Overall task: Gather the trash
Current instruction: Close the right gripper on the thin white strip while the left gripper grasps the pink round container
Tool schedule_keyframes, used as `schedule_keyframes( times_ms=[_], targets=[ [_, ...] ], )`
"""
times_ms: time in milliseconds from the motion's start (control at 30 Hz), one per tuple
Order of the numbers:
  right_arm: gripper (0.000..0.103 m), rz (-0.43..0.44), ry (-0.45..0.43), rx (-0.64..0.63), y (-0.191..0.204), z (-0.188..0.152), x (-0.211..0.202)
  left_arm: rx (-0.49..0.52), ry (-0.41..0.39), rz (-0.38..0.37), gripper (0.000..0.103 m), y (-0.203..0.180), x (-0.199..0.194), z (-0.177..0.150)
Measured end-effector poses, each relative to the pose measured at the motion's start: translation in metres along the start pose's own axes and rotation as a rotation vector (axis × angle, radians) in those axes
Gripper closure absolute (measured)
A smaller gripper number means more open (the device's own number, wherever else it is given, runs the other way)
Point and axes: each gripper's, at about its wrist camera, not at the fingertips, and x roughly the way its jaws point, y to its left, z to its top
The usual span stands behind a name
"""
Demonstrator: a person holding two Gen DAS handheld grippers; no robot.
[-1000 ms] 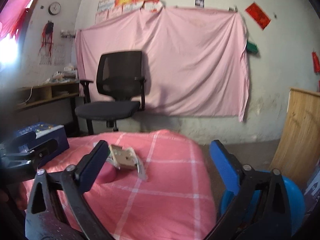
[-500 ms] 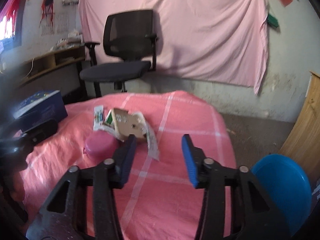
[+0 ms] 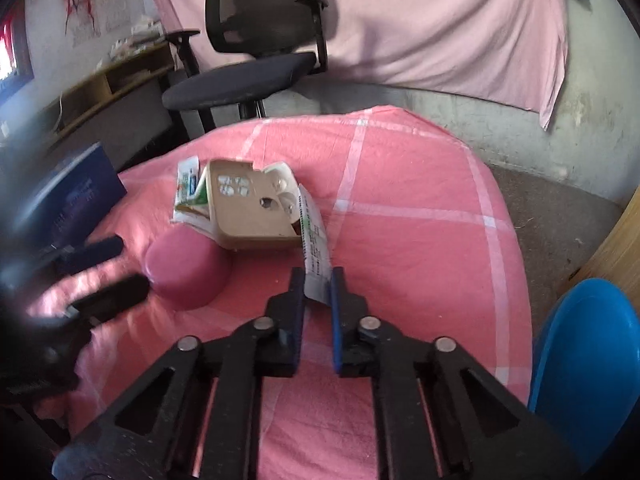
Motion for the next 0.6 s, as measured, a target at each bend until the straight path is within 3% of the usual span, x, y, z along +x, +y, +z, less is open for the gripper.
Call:
schedule_keyframes(
  times_ms=[233, 400, 433, 600],
  targets=[
    [0.089, -0.002, -0.039, 0.04, -0.012, -0.006, -0.016, 0.048, 0.064, 0.004, 0.045, -0.014, 0.021, 0.003],
    [0.089, -0.004, -0.059, 0.052, -0.019, -0.012, -0.027, 0.075, 0.075, 0.055, 0.045, -0.026, 0.032, 0.004],
    [0.089, -0.001, -0.065, 0.06, -0.021, -0.013, -0.029, 0.074, 0.07, 0.054, 0.051, -0.027, 0.032, 0.004],
    [0.089, 0.014, -0.088, 0.082, -0.027, -0.018, -0.039, 0.066, 0.06, 0.048, 0.051, -0.032, 0.029, 0.001]
  ],
)
